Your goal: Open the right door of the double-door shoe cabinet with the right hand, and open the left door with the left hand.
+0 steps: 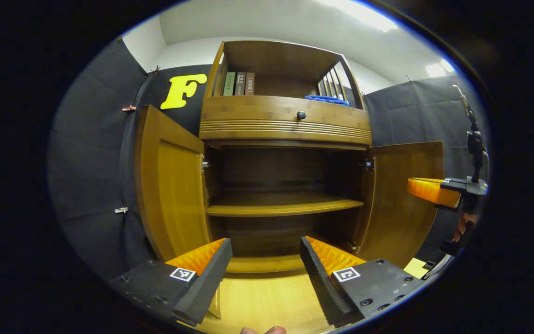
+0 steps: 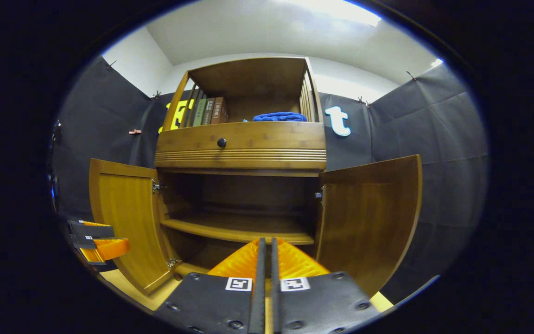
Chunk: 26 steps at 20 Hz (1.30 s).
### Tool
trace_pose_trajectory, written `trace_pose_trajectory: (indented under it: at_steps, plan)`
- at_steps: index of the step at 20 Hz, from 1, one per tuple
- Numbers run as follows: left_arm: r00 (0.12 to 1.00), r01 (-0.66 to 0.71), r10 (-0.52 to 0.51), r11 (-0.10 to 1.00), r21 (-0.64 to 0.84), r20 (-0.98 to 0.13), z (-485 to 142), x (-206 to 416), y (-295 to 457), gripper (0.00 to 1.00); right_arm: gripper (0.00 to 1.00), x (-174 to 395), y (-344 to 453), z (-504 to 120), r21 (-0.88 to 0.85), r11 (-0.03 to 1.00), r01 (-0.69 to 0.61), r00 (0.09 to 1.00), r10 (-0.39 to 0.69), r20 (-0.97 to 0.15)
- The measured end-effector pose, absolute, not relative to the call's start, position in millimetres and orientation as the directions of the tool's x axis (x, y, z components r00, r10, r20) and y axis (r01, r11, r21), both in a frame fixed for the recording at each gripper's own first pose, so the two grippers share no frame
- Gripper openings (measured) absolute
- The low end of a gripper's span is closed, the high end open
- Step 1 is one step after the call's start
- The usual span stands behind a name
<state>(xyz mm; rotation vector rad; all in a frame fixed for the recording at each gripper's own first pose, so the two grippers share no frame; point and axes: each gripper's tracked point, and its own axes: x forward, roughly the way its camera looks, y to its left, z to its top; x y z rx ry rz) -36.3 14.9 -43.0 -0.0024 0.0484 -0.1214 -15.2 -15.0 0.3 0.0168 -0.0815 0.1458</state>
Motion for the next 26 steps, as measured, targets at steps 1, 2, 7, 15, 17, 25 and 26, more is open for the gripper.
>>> trace_pose_trajectory:
  at_steps: [1,2,7,15,17,25,26]
  plan:
    - [0.991,0.126,-0.127,0.992,-0.008,-0.044,-41,-34,12,0.87,0.38,-16,-15,-3,0.017,0.989,-0.150,0.986,0.148,0.070]
    - [0.991,0.130,-0.131,0.991,-0.010,-0.039,-39,-34,10,0.92,0.66,-19,-14,-6,0.023,0.988,-0.150,0.987,0.149,0.059]
    - [0.992,0.122,-0.122,0.993,-0.004,-0.030,-33,-28,7,0.96,1.00,-24,-21,-12,0.022,0.992,-0.124,0.992,0.123,0.038]
    - [0.993,0.113,-0.113,0.994,0.012,-0.030,-34,-33,7,0.94,0.99,-30,-21,-12,0.003,0.991,-0.130,0.991,0.130,0.033]
    - [0.994,0.105,-0.105,0.994,0.015,-0.033,-34,-34,9,0.94,0.99,-30,-21,-12,0.009,0.991,-0.132,0.991,0.132,0.033]
    - [0.997,0.075,-0.074,0.997,0.017,-0.034,-30,-35,18,0.94,0.99,-24,-21,-12,0.030,0.990,-0.136,0.990,0.135,0.028]
    - [0.997,0.071,-0.071,0.997,0.013,-0.033,-29,-34,18,0.92,0.99,-22,-20,-11,0.034,0.990,-0.136,0.990,0.135,0.028]
